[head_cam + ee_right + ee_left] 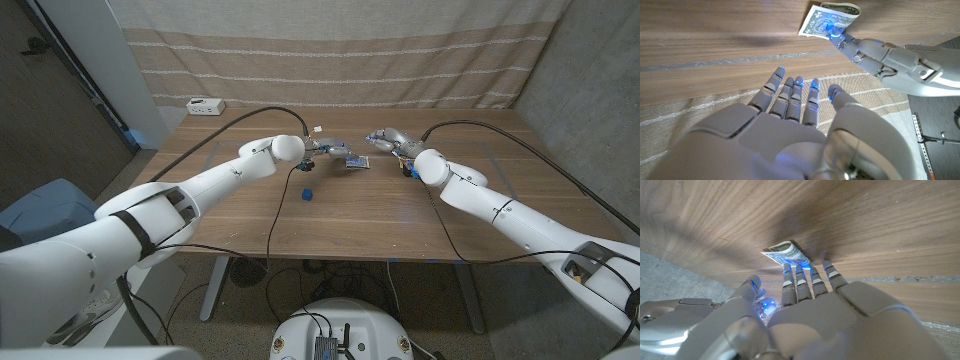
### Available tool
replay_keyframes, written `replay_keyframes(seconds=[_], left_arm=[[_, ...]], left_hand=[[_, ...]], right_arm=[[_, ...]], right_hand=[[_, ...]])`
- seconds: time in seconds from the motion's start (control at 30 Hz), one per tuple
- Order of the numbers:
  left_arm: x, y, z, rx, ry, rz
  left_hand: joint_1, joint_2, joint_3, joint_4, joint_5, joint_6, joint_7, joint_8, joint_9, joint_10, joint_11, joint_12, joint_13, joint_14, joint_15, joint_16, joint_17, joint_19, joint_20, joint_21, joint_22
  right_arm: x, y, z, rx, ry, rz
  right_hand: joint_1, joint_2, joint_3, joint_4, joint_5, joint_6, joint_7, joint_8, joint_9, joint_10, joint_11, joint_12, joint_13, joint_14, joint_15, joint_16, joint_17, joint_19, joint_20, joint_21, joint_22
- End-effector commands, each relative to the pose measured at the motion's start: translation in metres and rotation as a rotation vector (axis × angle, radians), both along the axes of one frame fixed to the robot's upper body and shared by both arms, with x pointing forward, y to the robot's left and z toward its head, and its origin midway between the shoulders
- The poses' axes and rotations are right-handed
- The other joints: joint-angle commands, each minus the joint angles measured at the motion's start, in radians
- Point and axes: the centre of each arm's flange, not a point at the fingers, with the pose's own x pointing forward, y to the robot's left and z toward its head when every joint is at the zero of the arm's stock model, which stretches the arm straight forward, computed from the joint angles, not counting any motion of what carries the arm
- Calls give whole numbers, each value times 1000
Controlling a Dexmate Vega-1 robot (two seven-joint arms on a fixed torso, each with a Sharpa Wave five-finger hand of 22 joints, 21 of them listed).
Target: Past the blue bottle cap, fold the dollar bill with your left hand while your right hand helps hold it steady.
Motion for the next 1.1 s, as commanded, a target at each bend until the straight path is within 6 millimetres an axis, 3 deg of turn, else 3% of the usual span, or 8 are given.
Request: replay_keyframes(seconds=[0.03, 0.57, 0.7, 1.1], left_arm=[[-4, -2, -3, 5, 2, 5], [-11, 7, -7, -4, -14, 20], [-11, 10, -9, -5, -16, 28], [-11, 17, -15, -3, 2, 34]], left_hand=[[-10, 0, 0, 1, 0, -5, 0, -2, 1, -2, 0, -3, 3, -6, 5, 0, 2, -9, 3, -3, 3], [-18, 1, -3, 5, 2, -15, -5, -2, 0, -13, 15, -5, 3, -10, 7, 0, 0, -10, 2, -5, 3], [-20, 1, -3, 6, 2, -23, -6, -4, 0, -15, 14, -6, 3, -11, 7, 0, 0, -9, 0, -5, 3], [-24, 2, -4, 7, 3, -30, -8, -3, 0, -18, 20, -5, 3, -8, 8, 2, 0, -5, -1, -4, 3]], right_arm=[[-4, 12, -7, -70, 26, 24], [-3, 32, -12, -151, 56, 40], [-3, 37, -13, -167, 63, 42], [-2, 50, -17, -207, 81, 42]], right_hand=[[11, 3, 1, -4, 4, 26, 4, 10, 3, 22, 1, 8, 4, 16, 2, 8, 3, 2, -7, 0, 3], [14, 3, 3, -3, 3, 20, -1, 2, 3, 9, 0, 1, 4, 12, 0, 8, 7, 4, -6, -2, 3], [16, 2, 4, -3, 3, 31, 2, 5, 3, 27, -17, 7, 4, 16, 0, 9, 7, 4, -5, -3, 3], [22, 4, 8, -5, 3, 47, -5, 8, 3, 44, -34, 11, 3, 15, -8, 8, 9, 5, -8, -4, 3]])
